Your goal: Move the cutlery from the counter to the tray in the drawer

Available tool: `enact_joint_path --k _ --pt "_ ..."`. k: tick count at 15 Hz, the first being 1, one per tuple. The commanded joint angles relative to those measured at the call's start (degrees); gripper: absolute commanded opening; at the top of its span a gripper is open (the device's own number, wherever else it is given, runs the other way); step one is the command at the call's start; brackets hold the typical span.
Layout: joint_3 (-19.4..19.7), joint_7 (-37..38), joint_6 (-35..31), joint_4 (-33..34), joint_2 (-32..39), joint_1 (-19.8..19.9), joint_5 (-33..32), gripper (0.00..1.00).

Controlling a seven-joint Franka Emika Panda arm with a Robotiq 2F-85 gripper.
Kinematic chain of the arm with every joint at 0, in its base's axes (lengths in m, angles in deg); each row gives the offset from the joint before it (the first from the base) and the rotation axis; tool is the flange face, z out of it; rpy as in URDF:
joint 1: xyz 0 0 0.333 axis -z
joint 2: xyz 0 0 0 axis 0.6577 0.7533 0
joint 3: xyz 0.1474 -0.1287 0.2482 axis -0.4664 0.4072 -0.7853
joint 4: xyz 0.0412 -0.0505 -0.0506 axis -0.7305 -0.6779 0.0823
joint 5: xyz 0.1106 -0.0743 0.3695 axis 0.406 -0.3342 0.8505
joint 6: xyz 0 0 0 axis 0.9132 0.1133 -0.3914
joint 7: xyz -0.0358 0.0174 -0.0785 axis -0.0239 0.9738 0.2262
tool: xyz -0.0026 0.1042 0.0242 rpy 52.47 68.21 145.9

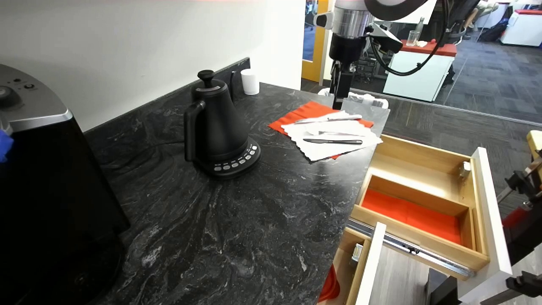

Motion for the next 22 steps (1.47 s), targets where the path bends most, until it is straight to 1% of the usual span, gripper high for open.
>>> enact_joint_path --k 1,6,9,12,16,22 --pt "-2.8 -0.83 3.62 4.52 4.05 2.75 1.55 1.0" --pt "-4.12 -0.7 6.67 7.99 8.35 2.88 1.41 1.0" --pt "-4.54 -0.4 7.89 8.91 9.96 2.82 1.42 1.0" --pt "-4.84 -0.41 8.24 8.77 11.09 2.91 1.53 1.0" --pt "-4.94 -1.67 5.68 7.2 11.51 2.89 0.55 1.0" --pt "-4.81 -1.19 5.47 6.14 12.3 2.79 0.43 1.0"
